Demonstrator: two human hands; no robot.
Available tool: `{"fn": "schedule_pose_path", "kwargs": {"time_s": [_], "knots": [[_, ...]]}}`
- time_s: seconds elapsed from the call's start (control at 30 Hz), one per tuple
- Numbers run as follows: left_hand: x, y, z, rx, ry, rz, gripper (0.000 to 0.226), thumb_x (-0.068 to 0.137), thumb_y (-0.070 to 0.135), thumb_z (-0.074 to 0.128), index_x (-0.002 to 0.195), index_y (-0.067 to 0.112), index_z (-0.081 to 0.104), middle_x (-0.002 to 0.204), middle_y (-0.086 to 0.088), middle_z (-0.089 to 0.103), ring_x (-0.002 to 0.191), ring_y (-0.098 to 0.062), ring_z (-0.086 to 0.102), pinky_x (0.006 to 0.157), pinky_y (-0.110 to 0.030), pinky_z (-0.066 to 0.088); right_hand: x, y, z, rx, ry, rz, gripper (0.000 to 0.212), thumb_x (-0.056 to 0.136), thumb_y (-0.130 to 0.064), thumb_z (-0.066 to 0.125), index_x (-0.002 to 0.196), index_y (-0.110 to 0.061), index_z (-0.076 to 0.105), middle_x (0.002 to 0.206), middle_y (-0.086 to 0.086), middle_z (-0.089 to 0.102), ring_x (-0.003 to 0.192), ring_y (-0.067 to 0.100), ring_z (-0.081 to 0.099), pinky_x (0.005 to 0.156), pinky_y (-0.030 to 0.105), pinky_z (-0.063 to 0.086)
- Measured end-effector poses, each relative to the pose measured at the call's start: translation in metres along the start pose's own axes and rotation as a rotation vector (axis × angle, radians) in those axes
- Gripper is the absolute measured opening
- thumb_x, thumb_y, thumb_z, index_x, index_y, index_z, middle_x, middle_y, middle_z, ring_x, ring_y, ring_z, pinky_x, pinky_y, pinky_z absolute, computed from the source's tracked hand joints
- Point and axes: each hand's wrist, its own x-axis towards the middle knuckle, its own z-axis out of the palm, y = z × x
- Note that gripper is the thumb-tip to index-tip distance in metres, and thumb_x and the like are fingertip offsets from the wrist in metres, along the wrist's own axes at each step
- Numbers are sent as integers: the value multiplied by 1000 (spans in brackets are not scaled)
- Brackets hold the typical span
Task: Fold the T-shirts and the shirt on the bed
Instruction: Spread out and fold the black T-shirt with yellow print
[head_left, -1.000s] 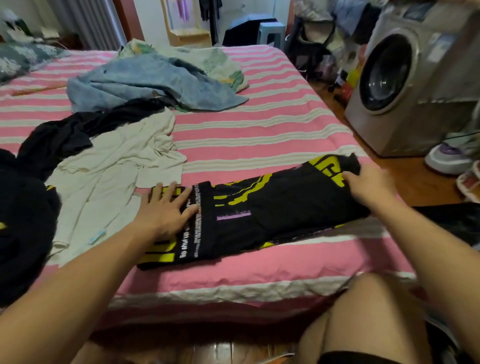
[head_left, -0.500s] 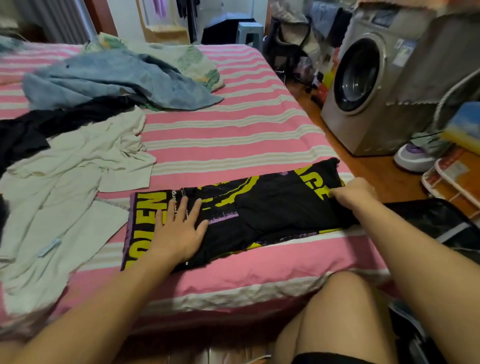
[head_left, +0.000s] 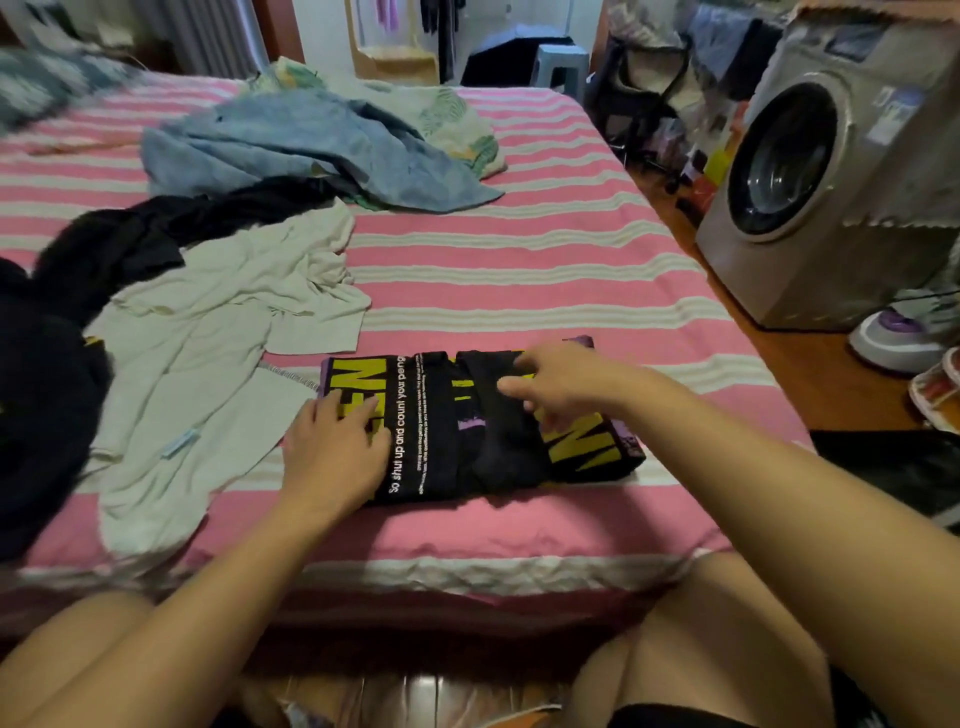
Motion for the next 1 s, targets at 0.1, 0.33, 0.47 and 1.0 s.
{"fn": "schedule_pose_path", "kwargs": {"time_s": [0.1, 0.33, 0.47, 1.0], "knots": [[-10, -15, 1, -56, -36, -83, 55, 95, 52, 40, 145, 33, 51, 153, -10, 38, 136, -37, 35, 113, -48, 33, 18, 21, 17, -288, 266, -148, 53, 98, -54, 43, 132, -16, 58, 118, 10, 66, 113, 32, 60, 95, 41, 50], [1, -41, 1, -585, -127, -218, 47, 95, 28, 58, 142, 26, 58, 122, -14, 63, 86, -19, 71, 72, -27, 55, 31, 69, 67, -643, 23, -179, 102, 70, -85, -20, 159, -40, -2, 169, -6, -9, 155, 23, -10, 125, 47, -3], [11, -48, -7, -741, -225, -251, 49, 98, 22, 60, 146, 32, 52, 128, -5, 64, 91, -16, 72, 78, -28, 57, 42, 51, 58, -586, 114, -175, 76, 92, -77, 8, 159, -42, -2, 169, -7, -6, 155, 26, -6, 124, 51, 1], [36, 68, -88, -1472, -351, -293, 27, 84, -5, 47, 98, 17, 50, 76, -7, 43, 58, -17, 45, 55, -29, 38, 9, 14, -5, 694, 135, 37, 40, 106, -42, 44, 132, -15, 57, 141, 11, 58, 120, 32, 61, 94, 37, 50]]}}
